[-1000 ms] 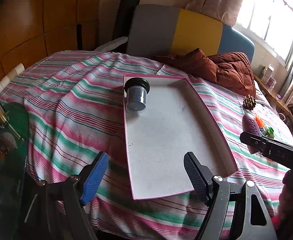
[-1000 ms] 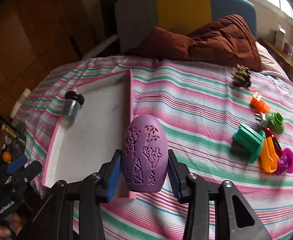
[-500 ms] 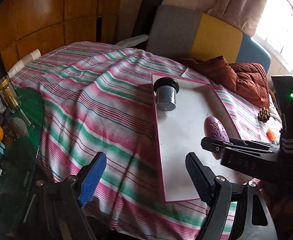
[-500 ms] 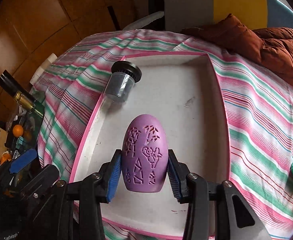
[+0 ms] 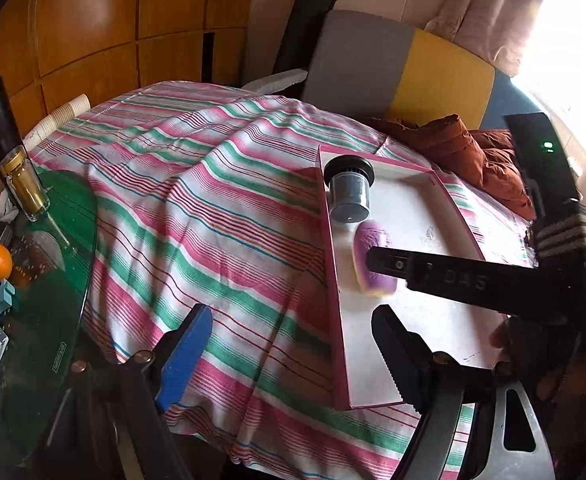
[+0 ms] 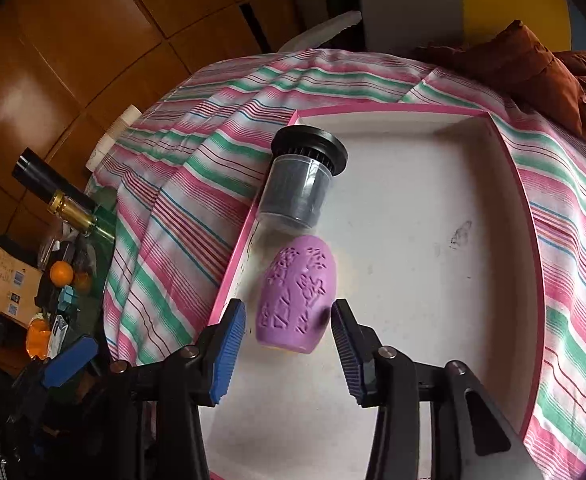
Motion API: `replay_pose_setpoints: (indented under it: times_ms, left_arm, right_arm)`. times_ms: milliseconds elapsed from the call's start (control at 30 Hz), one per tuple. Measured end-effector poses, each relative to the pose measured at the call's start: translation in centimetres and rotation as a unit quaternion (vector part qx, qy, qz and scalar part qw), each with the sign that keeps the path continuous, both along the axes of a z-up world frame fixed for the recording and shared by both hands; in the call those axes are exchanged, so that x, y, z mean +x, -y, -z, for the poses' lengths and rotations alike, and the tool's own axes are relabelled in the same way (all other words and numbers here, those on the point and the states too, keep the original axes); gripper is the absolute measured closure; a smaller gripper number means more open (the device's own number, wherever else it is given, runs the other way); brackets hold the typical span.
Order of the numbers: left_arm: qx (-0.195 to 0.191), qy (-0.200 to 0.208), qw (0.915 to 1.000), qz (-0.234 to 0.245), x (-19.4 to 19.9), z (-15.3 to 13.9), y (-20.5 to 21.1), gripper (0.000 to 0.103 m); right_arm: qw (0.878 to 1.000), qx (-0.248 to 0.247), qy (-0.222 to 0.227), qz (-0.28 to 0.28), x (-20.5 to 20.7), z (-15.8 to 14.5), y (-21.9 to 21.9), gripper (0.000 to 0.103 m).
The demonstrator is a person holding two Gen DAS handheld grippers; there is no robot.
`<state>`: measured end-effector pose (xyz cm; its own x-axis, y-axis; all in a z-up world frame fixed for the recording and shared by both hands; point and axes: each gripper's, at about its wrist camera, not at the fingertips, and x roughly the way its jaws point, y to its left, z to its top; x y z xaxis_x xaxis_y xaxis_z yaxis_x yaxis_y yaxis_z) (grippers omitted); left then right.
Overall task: Organize rigid objects
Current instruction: 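Lower the purple egg into the tray and open the right gripper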
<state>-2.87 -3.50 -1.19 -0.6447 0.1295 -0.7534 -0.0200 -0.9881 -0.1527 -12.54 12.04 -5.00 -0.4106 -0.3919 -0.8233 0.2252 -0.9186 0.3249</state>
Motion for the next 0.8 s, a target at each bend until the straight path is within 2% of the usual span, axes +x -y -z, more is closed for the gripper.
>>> replay_pose_setpoints:
  times_ms: [333, 800]
  left_arm:
    - [-0.019, -0.016, 0.9996, 0.015, 0.5, -0.9, -1.0, 0.014]
    - [-0.034, -0.028, 0.9976, 0.053, 1.5, -1.9, -3.7, 0.014]
  right_arm:
    - [0.998, 0.031, -0.042, 0.039, 2.9, -1.9, -2.6, 0.057]
    - [0.991, 0.063, -0.091, 0.078, 6.1, -4.5, -7.1, 0.057]
